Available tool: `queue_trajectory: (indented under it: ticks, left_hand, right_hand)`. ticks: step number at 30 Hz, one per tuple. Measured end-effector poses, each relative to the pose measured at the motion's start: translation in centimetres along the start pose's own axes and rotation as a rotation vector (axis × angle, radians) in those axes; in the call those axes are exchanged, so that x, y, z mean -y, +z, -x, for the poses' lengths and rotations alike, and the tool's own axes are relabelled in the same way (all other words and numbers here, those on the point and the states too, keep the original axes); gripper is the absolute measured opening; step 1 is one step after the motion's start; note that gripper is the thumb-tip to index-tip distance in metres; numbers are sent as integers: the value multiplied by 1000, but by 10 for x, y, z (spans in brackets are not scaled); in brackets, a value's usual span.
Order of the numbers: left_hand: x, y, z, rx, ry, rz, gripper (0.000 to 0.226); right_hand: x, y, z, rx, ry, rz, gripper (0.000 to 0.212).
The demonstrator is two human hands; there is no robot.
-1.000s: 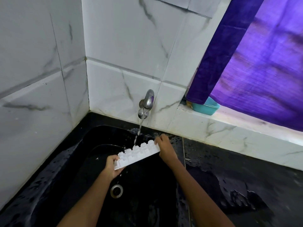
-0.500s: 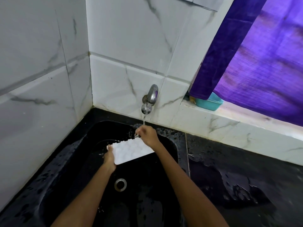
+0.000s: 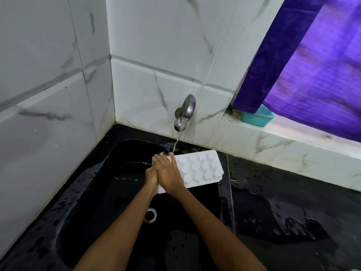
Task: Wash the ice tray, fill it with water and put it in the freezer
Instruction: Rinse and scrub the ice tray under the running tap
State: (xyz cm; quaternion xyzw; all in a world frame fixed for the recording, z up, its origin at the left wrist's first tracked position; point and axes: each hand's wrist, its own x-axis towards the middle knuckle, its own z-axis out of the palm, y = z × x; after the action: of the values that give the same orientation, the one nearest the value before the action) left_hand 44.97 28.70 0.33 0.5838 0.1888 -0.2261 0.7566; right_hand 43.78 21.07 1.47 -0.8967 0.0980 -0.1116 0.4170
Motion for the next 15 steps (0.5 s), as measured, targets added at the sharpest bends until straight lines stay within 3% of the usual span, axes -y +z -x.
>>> queue_trajectory:
  ticks: [2, 4, 8, 12, 13, 15]
  left_hand:
    - [-4, -3, 2, -21, 4, 63, 39]
    - [-9, -8, 2, -107, 21, 76, 41]
    - [-16, -22, -8, -230, 25, 103, 53]
    - [-17, -31, -12, -268, 64, 53, 45]
    - [-17, -32, -14, -284, 82, 46, 46]
    - [-16, -39, -18, -308, 101, 19, 49]
  right_hand:
    - [-1, -2, 14, 266, -77, 318, 49]
    - [-15, -22, 10, 223, -246, 645, 69]
    - [-36, -35, -5, 85, -83, 681, 82]
    - [-16, -11, -10, -59, 192, 543, 86]
    - [-6, 3, -6, -37, 173, 523, 82]
    - [11, 30, 8, 53, -69, 593, 69]
